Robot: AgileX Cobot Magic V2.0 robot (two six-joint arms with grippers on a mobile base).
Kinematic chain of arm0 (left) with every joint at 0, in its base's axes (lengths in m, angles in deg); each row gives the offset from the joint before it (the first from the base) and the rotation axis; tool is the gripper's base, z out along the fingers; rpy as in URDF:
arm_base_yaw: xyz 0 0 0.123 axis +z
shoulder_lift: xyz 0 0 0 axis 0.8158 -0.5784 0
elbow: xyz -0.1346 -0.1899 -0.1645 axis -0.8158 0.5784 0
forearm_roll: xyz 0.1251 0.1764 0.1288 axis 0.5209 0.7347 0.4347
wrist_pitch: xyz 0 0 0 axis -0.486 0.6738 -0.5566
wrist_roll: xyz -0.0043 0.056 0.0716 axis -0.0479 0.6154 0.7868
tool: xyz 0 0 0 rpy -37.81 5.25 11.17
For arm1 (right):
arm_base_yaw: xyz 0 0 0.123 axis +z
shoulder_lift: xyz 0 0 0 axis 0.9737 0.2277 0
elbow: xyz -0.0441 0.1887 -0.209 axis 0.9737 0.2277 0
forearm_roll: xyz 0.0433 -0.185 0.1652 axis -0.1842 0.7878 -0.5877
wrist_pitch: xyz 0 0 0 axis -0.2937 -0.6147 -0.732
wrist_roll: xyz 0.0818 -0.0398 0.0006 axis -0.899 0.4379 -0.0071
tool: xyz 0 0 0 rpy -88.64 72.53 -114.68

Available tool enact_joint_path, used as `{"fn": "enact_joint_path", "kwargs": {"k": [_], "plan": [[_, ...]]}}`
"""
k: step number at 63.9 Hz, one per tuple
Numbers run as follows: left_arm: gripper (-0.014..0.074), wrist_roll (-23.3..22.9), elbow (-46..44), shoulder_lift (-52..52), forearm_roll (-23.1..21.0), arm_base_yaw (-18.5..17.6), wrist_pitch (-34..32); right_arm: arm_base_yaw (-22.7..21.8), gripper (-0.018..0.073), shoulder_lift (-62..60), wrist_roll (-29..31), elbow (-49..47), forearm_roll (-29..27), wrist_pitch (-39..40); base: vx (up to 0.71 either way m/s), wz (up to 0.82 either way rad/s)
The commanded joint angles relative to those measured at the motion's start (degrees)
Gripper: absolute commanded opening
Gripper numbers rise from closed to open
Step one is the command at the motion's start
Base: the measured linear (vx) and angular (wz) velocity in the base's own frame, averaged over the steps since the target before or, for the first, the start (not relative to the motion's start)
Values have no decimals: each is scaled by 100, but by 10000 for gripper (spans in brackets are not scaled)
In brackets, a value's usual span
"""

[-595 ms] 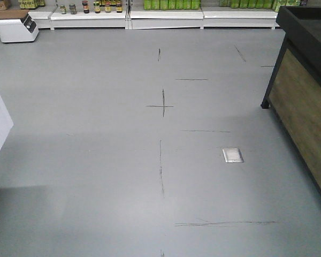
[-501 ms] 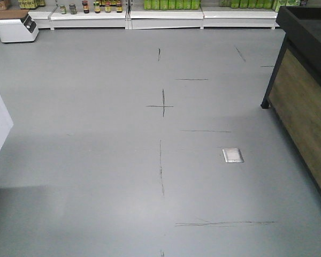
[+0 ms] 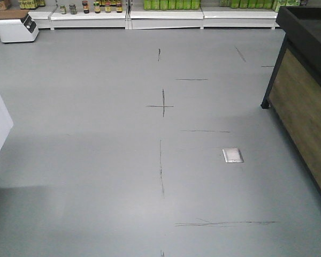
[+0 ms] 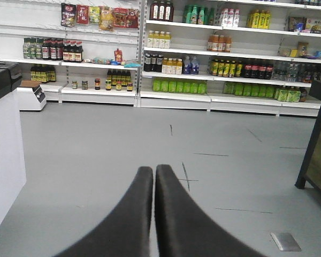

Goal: Pick three apples into basket with both arms
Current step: 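Drive the base across the floor toward the fruit display tables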

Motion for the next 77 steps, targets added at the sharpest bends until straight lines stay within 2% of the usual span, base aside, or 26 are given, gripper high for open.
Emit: {"fn": "enact_joint_path", "kwargs": {"k": [1,38,77], "plan": [[-6,-49,123,82,-52,9,-442,-12,-9,-42,40,83,31,424,0,0],[-6,-49,123,82,-52,9,-442,-12,-9,-42,40,83,31,424,2,1],[-6,-49,123,82,-52,9,-442,-12,-9,-42,40,83,31,417,15,7]]}}
